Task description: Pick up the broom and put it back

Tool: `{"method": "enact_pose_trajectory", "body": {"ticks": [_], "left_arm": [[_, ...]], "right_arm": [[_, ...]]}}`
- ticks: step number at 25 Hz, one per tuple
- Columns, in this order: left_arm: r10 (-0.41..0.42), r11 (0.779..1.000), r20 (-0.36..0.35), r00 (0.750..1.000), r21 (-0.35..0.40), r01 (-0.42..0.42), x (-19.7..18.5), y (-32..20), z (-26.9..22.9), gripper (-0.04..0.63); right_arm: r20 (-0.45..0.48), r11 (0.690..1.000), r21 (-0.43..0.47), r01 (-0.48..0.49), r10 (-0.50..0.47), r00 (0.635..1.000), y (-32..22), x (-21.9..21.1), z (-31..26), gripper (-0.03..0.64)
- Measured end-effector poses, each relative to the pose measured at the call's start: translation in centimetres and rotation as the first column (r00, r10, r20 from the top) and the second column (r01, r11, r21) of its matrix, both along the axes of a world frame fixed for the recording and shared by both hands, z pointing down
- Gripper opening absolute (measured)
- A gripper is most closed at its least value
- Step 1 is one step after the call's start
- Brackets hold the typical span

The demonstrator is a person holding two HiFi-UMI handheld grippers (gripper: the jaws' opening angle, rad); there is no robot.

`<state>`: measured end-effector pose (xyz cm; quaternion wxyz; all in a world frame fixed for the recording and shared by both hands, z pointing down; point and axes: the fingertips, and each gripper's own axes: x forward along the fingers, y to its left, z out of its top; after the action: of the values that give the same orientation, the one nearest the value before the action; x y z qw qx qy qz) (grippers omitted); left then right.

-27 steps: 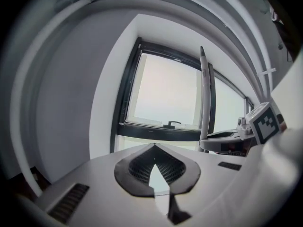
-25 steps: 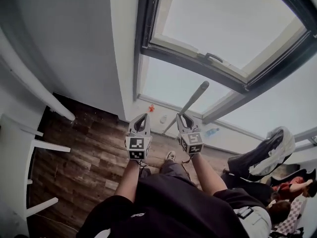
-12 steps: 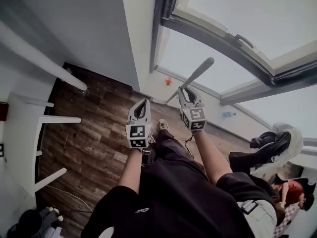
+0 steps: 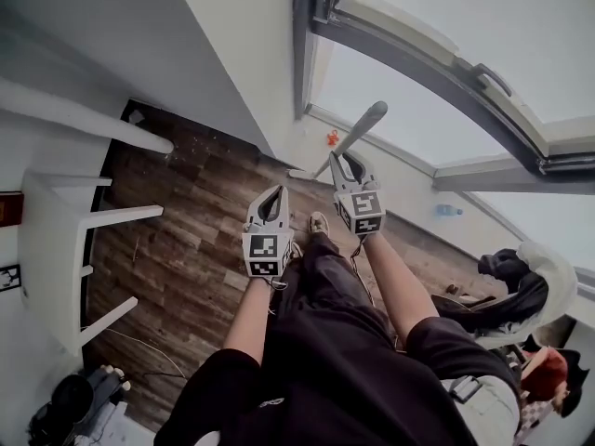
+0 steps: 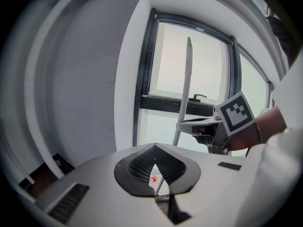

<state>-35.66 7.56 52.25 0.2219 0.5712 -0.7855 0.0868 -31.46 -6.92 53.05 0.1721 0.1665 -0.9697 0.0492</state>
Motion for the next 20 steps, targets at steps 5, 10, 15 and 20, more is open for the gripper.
{"method": "enact_pose_trajectory", "body": {"ticks": [5,10,15,20], "left_arm": [[-0.043,0.999,-0.027,0.999,-0.023,0.043,-1.5,-2.0,1.8,0.0],[-0.025,0.999,-0.029,0.999,-0.046,0.024,-2.5,-5.1,3.6,0.0],[-0.039,0.998,-0.043,0.998,-0.06,0.037,-3.5,-7.3,5.1,0.0],[-0.051,0.996,-0.089,0.995,-0.077,0.044,-4.7,-9.6,7.1,0.0]], "right_arm": [[-0.032,0.999,-0.028,0.031,-0.032,0.999,-2.1,-2.4,3.3,0.089],[-0.087,0.995,-0.059,0.078,-0.083,0.993,-4.1,-4.9,7.6,0.089],[-0.112,0.992,-0.08,0.096,-0.104,0.988,-6.4,-7.3,10.0,0.089],[-0.124,0.987,-0.089,0.132,-0.142,0.982,-8.1,-10.4,12.0,0.089]]}}
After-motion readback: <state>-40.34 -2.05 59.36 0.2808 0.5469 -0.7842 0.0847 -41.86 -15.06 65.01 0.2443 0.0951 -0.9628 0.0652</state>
